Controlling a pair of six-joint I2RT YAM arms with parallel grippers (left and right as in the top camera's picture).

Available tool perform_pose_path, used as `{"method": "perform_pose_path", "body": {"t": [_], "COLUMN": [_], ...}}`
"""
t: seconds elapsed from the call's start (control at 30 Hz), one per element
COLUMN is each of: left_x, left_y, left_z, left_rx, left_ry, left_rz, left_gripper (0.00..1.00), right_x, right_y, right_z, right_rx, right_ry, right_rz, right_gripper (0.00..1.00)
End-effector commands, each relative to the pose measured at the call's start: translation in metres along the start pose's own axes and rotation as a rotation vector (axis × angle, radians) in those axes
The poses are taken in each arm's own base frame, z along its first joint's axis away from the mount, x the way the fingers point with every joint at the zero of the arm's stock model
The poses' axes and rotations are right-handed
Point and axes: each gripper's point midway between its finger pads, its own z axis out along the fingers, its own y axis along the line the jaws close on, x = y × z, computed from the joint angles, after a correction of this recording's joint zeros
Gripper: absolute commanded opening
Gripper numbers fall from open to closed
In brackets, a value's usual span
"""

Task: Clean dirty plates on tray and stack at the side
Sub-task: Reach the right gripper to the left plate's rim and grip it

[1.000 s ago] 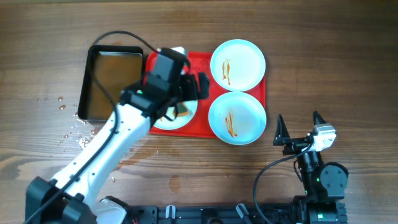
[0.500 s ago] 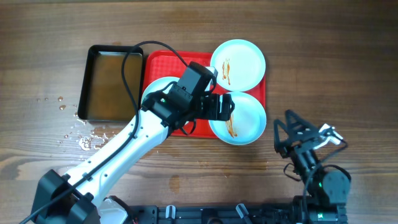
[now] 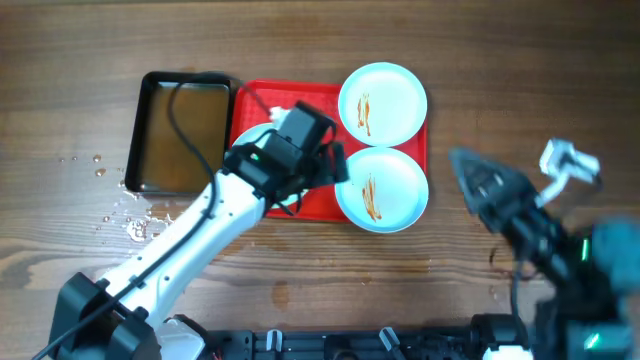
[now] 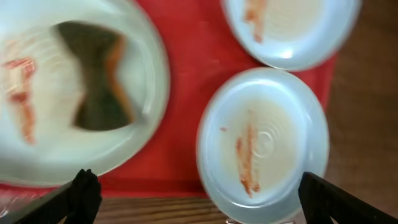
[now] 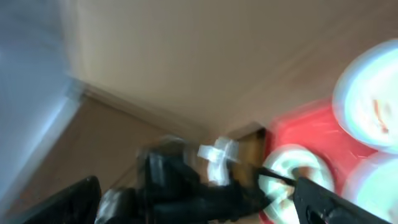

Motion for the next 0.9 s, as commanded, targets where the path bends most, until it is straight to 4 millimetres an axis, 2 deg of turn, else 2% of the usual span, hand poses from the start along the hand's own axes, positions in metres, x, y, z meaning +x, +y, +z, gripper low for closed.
{"method": "perform_pose_path", "body": {"t": [0.0, 0.1, 0.17, 0.27, 0.33, 0.37, 0.4, 0.47, 0.53, 0.63, 0.7, 0.77, 0.83, 0.87], "left_x": [-0.021, -0.025, -0.026, -0.026, -0.026, -0.026, -0.026, -0.024, -0.023, -0.026, -0.028, -0.028, -0.024, -0.021], "left_y": [0.04, 0.048, 0.049, 0.049, 0.05, 0.05, 0.051, 0.055, 0.06, 0.07, 0.074, 0.079, 0.086, 0.09], "left_z": [0.0, 0.0, 0.0, 0.0, -0.001, -0.001, -0.001, -0.001, -0.002, -0.003, -0.003, -0.004, -0.005, -0.006], "left_rx": [-0.106, -0.099, -0.102, -0.102, -0.105, -0.106, -0.109, -0.131, -0.151, -0.169, -0.175, -0.186, -0.21, -0.225], "left_ry": [-0.047, -0.031, -0.032, -0.032, -0.034, -0.034, -0.033, -0.033, -0.031, -0.029, -0.031, -0.027, -0.01, 0.002], "left_rz": [-0.243, -0.277, -0.282, -0.281, -0.281, -0.281, -0.281, -0.281, -0.286, -0.31, -0.322, -0.336, -0.353, -0.356], "left_gripper": [1.0, 1.0, 1.0, 1.0, 1.0, 1.0, 1.0, 1.0, 1.0, 1.0, 1.0, 1.0, 1.0, 1.0], "right_x": [-0.006, -0.009, -0.012, -0.014, -0.007, -0.001, 0.006, 0.026, 0.034, 0.044, 0.039, 0.038, 0.046, 0.056], "right_y": [-0.01, -0.039, -0.068, -0.125, -0.16, -0.168, -0.169, -0.158, -0.17, -0.193, -0.198, -0.195, -0.185, -0.173], "right_z": [0.035, 0.058, 0.076, 0.099, 0.112, 0.118, 0.125, 0.14, 0.139, 0.133, 0.14, 0.145, 0.158, 0.17], "right_rx": [0.1, 0.249, 0.355, 0.529, 0.623, 0.623, 0.573, 0.408, 0.504, 0.726, 0.829, 0.847, 0.78, 0.663], "right_ry": [0.256, 0.425, 0.464, 0.475, 0.499, 0.527, 0.573, 0.7, 0.718, 0.745, 0.662, 0.61, 0.588, 0.628], "right_rz": [-0.271, -0.215, -0.171, -0.062, 0.058, 0.097, 0.106, -0.068, -0.181, -0.376, -0.403, -0.36, -0.267, -0.303], "right_gripper": [1.0, 1.0, 1.0, 1.0, 1.0, 0.99, 0.98, 0.92, 0.99, 1.0, 1.0, 1.0, 1.0, 1.0]}}
